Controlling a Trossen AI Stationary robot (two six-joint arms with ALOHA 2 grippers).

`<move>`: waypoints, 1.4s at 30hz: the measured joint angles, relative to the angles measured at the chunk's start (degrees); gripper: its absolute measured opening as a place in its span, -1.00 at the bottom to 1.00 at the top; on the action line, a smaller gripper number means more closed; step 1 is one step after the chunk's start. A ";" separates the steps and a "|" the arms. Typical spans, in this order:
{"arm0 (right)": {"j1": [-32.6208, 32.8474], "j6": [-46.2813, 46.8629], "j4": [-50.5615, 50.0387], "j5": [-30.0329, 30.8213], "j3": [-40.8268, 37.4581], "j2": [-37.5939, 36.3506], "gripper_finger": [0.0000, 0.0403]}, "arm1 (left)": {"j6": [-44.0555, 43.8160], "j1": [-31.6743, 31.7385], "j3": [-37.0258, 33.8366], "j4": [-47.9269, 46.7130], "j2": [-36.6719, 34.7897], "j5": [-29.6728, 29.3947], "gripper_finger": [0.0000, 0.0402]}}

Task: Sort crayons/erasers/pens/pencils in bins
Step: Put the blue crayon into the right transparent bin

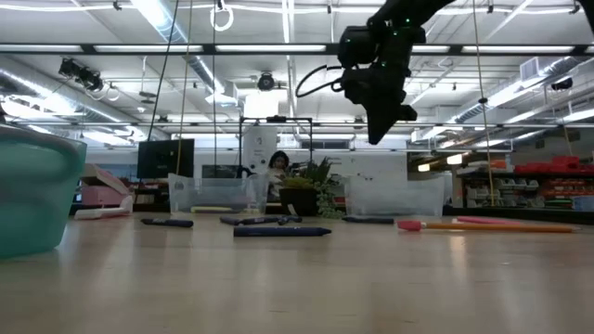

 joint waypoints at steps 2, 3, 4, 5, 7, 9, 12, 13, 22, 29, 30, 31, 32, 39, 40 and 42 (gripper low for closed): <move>2.23 -1.62 0.88 -0.03 -0.96 0.49 -0.73 | 0.35 -0.01 0.00 0.02 0.00 -0.35 -0.94; 3.41 -1.80 2.08 0.01 -1.54 0.81 -0.68 | 0.39 -0.01 0.00 0.02 0.00 -0.50 -0.93; 4.71 -1.80 3.07 0.08 -2.22 1.16 -0.63 | 0.43 -0.01 0.00 0.02 0.00 -0.51 -0.92; 6.28 -1.57 4.20 0.31 -3.04 1.62 -0.59 | 0.44 -0.01 0.00 0.02 0.01 -0.53 -0.91; 8.76 0.90 6.77 1.13 -4.83 2.59 -0.52 | 0.47 0.00 0.00 0.04 0.00 -0.57 -0.89; 10.44 4.84 8.32 1.29 -6.66 3.97 -0.48 | 0.48 -0.01 0.00 0.13 0.01 -0.59 -0.88; 11.18 8.38 9.48 1.74 -9.27 6.55 -0.46 | 0.49 -0.01 0.00 0.13 0.02 -0.55 -0.90; 11.18 8.72 9.56 1.98 -9.86 7.47 -0.45 | 0.53 -0.01 0.00 0.13 0.02 -0.55 -0.91; 11.22 8.85 15.29 1.74 -14.24 10.44 -0.53 | 0.46 -0.08 0.00 0.22 0.02 -0.53 -0.90; 9.98 10.00 17.29 1.41 -16.97 10.26 -0.57 | -1.06 -0.08 0.00 0.42 0.02 -0.48 -0.91; 9.70 9.97 17.31 0.98 -17.01 10.26 -0.57 | -1.05 -0.08 0.00 0.42 0.02 -0.48 -0.92; 9.40 9.69 17.35 0.58 -16.99 10.26 -0.57 | -1.05 -0.08 0.00 0.41 0.02 -0.46 -0.93; 9.17 9.23 17.31 0.22 -16.86 10.26 -0.57 | -1.07 -0.08 0.00 0.42 0.02 -0.48 -0.94; 7.61 6.85 17.86 -2.06 -16.75 10.28 -0.57 | -0.99 -0.08 0.00 0.67 0.02 -0.48 -0.90; 7.52 6.75 17.88 -2.76 -16.75 10.30 -0.57 | -0.99 -0.08 0.00 0.83 0.02 -0.48 -0.89; 6.78 6.83 17.82 -4.51 -16.72 9.73 -0.57 | -0.98 -0.08 0.00 1.25 0.02 -0.47 -0.88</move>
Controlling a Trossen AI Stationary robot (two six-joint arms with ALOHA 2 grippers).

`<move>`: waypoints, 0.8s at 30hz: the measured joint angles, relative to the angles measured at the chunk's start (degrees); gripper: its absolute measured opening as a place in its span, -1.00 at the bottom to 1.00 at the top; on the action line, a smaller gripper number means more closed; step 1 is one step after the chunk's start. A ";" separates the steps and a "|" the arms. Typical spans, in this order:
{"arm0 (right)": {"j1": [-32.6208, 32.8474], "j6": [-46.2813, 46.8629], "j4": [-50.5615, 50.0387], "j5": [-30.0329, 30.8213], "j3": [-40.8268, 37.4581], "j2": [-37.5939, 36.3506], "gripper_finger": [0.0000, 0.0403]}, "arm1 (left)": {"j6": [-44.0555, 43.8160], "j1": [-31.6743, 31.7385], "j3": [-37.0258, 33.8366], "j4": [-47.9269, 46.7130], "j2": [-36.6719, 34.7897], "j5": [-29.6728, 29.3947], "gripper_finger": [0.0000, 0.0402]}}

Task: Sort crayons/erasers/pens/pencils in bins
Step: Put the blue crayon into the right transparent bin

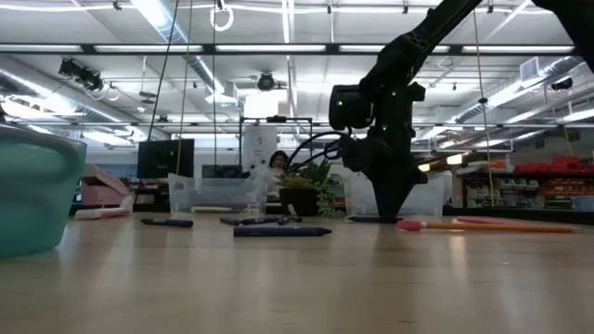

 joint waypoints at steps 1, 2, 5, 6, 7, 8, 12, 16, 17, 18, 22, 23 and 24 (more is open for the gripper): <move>-0.19 0.21 -0.06 -0.74 0.28 -0.44 -0.57 | 0.00 0.00 0.00 0.16 0.00 -0.01 -0.88; -0.37 0.30 -0.06 -1.35 0.42 -1.17 -0.57 | -0.02 0.00 0.00 0.21 0.00 -0.01 -0.88; -1.07 -0.32 -0.42 -4.00 1.44 -2.77 -0.57 | 0.00 0.02 0.00 0.17 0.00 0.00 -0.90; -1.33 -0.62 -0.74 -4.84 1.66 -3.23 -0.57 | 0.00 0.01 0.00 0.20 0.00 0.04 -0.91; -1.59 -0.91 -0.81 -5.53 1.85 -3.88 -0.57 | 0.00 0.02 0.00 0.26 0.00 -0.01 -0.92; -1.90 -1.14 -0.79 -5.58 1.90 -4.58 -0.57 | 0.02 0.02 0.00 0.28 0.00 -0.01 -0.93; -3.36 -3.37 -1.39 -1.14 1.89 -5.60 -0.57 | 0.04 0.02 0.00 0.30 0.00 0.01 -0.93; -4.80 -7.53 -0.65 3.34 0.72 -4.99 -0.57 | 0.04 0.02 0.00 0.37 0.00 -0.01 -0.90; -4.96 -9.12 -0.66 3.33 0.32 -4.98 -0.57 | 0.04 0.00 0.00 0.37 0.00 0.03 -0.89; -4.79 -10.87 -0.59 3.37 0.07 -4.98 -0.57 | 0.04 0.02 0.00 0.40 0.00 -0.01 -0.89; -2.43 -18.84 -1.26 3.53 -0.39 -4.98 -0.57 | 0.15 0.02 0.00 0.41 0.00 0.01 -0.90; -1.49 -20.22 -1.32 4.17 -0.64 -4.98 -0.57 | 0.42 0.02 0.00 0.45 0.00 0.00 -0.90; -0.41 -21.50 -1.04 4.79 -1.00 -4.98 -0.57 | 1.29 0.02 0.00 0.48 0.00 0.01 -0.91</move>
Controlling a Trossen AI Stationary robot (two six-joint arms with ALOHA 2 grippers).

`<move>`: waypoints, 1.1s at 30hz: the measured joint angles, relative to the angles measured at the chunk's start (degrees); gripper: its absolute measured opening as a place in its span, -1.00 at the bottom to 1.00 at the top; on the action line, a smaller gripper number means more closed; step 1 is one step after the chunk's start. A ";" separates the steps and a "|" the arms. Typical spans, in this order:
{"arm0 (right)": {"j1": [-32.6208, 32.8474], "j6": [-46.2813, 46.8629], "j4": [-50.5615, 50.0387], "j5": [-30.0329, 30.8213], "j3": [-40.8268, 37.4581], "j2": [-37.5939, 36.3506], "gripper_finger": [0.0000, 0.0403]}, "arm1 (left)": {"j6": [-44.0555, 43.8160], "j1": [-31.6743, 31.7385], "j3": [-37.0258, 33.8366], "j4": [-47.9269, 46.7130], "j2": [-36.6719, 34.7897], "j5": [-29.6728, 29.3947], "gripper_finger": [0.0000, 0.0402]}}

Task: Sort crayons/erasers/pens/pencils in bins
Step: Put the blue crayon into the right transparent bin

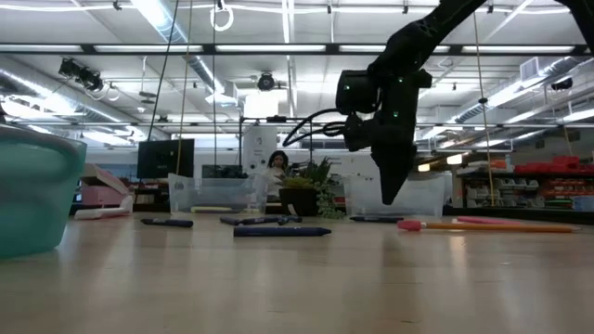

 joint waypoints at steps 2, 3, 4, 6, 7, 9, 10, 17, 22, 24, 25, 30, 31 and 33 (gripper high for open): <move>2.22 -1.59 0.71 1.30 -0.86 0.00 -0.57 | 1.97 0.01 0.00 0.02 0.00 -0.02 -0.92; 3.19 -2.02 1.32 1.93 -1.31 0.00 -0.57 | 2.88 0.03 0.00 0.00 0.00 -0.04 -0.92; 4.07 -2.01 1.99 2.69 -1.87 0.00 -0.57 | 3.22 0.04 0.00 -0.01 0.00 -0.04 -0.91; 5.58 -0.50 2.95 4.46 -2.87 0.00 -0.54 | 3.21 0.32 0.00 -0.42 0.00 -0.02 -0.87; 6.15 0.62 3.01 5.37 -3.20 0.00 -0.51 | 3.21 0.57 0.00 -1.12 0.00 -0.02 -0.85; 7.01 2.67 3.05 7.04 -3.83 0.00 -0.45 | 3.24 0.87 0.00 -3.16 0.00 -0.04 -0.79; 7.36 3.60 3.00 8.20 -3.98 0.00 -0.41 | 3.25 1.02 0.00 -4.12 0.00 -0.06 -0.77; 8.16 4.26 3.67 11.54 -3.25 -0.86 -0.23 | 3.31 3.07 0.00 -11.09 0.00 -0.07 -0.60; 6.83 3.54 4.94 11.55 -3.25 -1.34 -0.21 | 3.26 3.55 0.00 -14.14 0.00 -0.07 -0.53; 6.04 2.37 6.81 11.53 -3.65 -1.36 -0.22 | 3.29 3.55 0.00 -14.73 0.00 -0.04 -0.52; 5.60 2.18 7.36 11.19 -3.98 -1.36 -0.22 | 3.30 3.55 0.00 -14.77 0.00 -0.05 -0.53; 3.48 2.51 9.33 8.76 -6.23 -1.36 -0.26 | 3.21 3.55 0.00 -14.86 0.00 -0.07 -0.56; 3.26 2.58 9.38 8.74 -6.80 -1.36 -0.26 | 3.21 3.55 0.00 -14.99 0.00 -0.07 -0.57; 2.70 2.78 10.13 8.02 -7.91 -1.36 -0.28 | 3.21 3.55 0.00 -15.25 0.00 -0.07 -0.58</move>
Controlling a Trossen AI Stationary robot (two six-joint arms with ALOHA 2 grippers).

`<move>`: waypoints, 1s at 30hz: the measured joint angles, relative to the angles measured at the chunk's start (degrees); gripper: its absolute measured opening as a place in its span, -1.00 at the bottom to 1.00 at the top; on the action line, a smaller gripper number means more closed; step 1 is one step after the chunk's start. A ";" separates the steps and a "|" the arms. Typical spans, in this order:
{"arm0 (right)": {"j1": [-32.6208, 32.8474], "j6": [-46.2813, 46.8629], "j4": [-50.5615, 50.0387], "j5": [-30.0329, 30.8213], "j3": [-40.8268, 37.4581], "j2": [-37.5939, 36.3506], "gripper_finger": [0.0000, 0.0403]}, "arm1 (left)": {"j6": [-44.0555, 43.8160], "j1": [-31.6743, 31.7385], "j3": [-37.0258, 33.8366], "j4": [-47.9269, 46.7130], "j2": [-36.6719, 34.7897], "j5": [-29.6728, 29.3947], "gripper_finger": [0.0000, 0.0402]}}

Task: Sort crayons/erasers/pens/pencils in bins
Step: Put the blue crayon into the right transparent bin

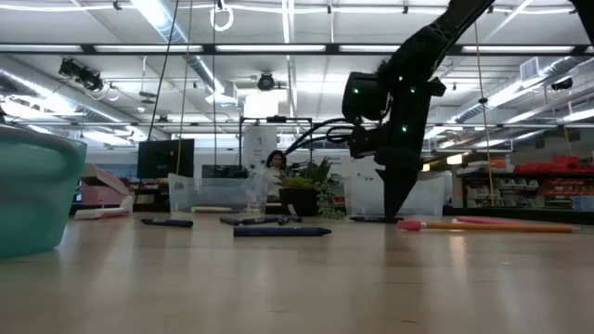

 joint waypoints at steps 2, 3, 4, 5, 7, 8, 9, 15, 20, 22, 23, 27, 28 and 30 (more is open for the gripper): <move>-0.36 0.07 0.48 -0.84 -1.17 0.00 -0.30 | -0.02 0.00 0.00 -0.10 0.00 0.00 -0.57; -0.38 0.13 0.93 -0.95 -1.50 -0.08 -0.31 | -0.02 0.00 0.00 -0.23 0.00 0.00 -0.57; -0.37 0.15 1.44 -0.95 -1.98 -0.17 -0.32 | -0.02 0.00 0.00 -0.34 0.00 0.00 -0.57; -0.34 0.17 1.91 -0.95 -2.42 -0.27 -0.33 | -0.02 0.00 0.00 -0.36 0.00 0.00 -0.56; -0.32 0.17 2.42 -0.96 -3.09 -0.37 -0.37 | -0.02 0.00 -0.02 -0.34 0.00 0.00 -0.56; -0.32 0.19 2.61 -0.97 -3.41 -0.37 -0.39 | -0.04 0.00 -0.02 -0.34 0.00 0.00 -0.56; -0.32 0.48 2.77 -0.96 -3.71 -0.37 -0.41 | -0.06 0.00 0.00 -0.34 0.00 -0.02 -0.57; -0.10 3.05 3.16 0.17 -4.25 -0.31 -0.68 | -1.53 0.00 -0.02 -0.31 0.00 -1.05 -0.62; 0.20 2.78 3.73 0.36 -4.36 -0.26 -0.85 | -1.55 0.00 -0.02 -0.23 0.02 -1.69 -0.62; 0.20 2.98 3.71 0.34 -4.29 -0.24 -0.86 | -1.57 0.00 -0.02 -0.23 0.02 -1.87 -0.61; 0.20 3.19 3.36 0.35 -3.94 -0.16 -0.86 | -1.56 0.00 -0.02 -0.23 0.02 -2.03 -0.61; 0.20 2.64 0.29 0.32 -0.75 0.31 -0.86 | -1.56 0.00 -0.02 -0.23 0.02 -2.15 -0.60; 0.20 2.26 -0.77 0.33 0.51 0.55 -0.86 | -1.56 0.00 -0.02 -0.23 0.02 -2.15 -0.60; 0.18 1.48 -2.43 0.34 3.89 0.54 -0.86 | -1.57 0.00 -0.02 -0.23 0.02 -2.17 -0.61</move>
